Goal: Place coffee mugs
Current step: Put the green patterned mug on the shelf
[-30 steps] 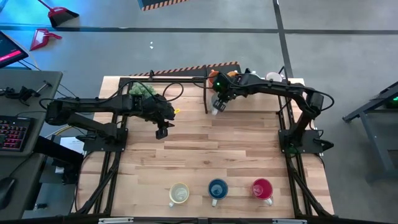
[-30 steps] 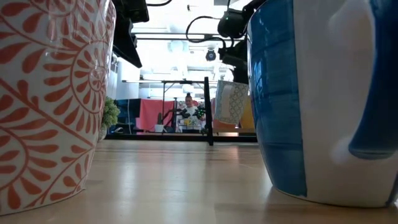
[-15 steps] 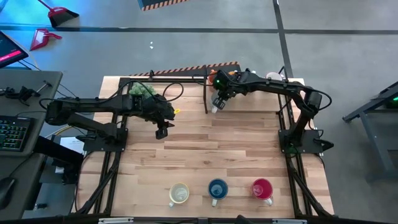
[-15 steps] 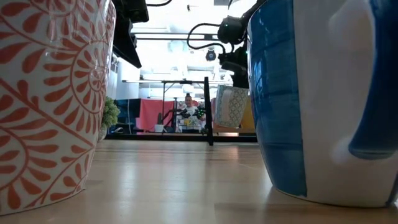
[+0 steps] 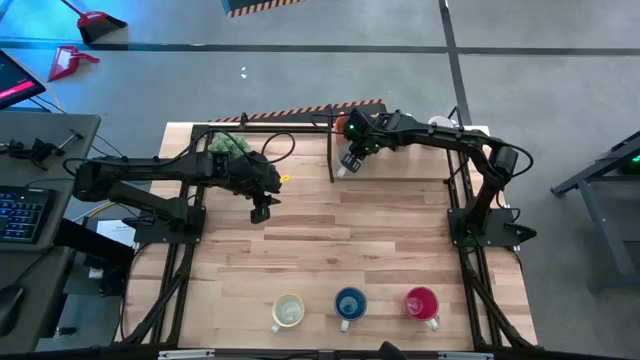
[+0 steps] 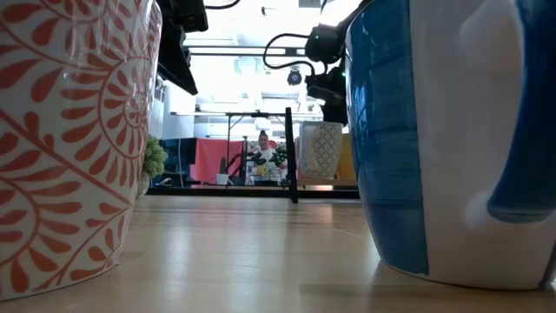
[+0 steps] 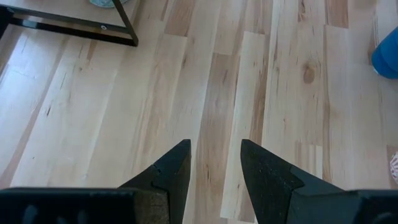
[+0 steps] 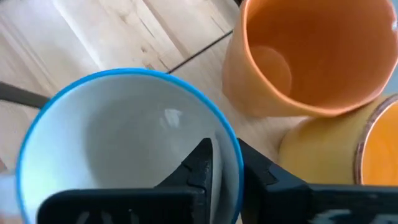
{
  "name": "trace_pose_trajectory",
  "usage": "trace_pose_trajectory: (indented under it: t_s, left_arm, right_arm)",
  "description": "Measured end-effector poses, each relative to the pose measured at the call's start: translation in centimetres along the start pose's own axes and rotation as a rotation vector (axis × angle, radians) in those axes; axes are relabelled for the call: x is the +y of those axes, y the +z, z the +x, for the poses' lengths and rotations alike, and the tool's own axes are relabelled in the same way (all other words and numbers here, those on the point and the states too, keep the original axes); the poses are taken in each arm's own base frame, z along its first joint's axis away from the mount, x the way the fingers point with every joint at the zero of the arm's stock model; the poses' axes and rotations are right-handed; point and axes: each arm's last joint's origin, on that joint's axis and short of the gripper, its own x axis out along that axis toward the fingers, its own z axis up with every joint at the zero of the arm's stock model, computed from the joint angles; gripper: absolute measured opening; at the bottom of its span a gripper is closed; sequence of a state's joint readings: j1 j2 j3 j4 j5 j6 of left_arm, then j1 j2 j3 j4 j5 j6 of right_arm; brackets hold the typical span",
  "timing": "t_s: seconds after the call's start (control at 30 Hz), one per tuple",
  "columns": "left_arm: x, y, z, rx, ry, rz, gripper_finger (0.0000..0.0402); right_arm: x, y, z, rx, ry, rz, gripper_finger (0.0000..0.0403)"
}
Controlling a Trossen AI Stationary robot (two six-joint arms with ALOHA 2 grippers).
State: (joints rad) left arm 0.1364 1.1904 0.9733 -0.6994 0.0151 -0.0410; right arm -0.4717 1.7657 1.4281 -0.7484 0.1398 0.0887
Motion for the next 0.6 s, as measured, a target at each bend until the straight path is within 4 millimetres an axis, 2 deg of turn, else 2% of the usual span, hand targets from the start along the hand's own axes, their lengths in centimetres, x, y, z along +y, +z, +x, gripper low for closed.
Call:
trace_pose_trajectory:
  t_s: [0.27,0.6]
  left_arm:
    - [0.0,0.0,0.0,0.0,0.0,-0.01,0.0131]
    - [0.0,0.0,0.0,0.0,0.0,-0.01,0.0131]
  right_arm:
    - [0.0,0.16,0.01,-0.016,0.001,0.003,0.0058]
    - [-0.07,0.39,-0.37,-0.022,-0.015,0.008,0.0065]
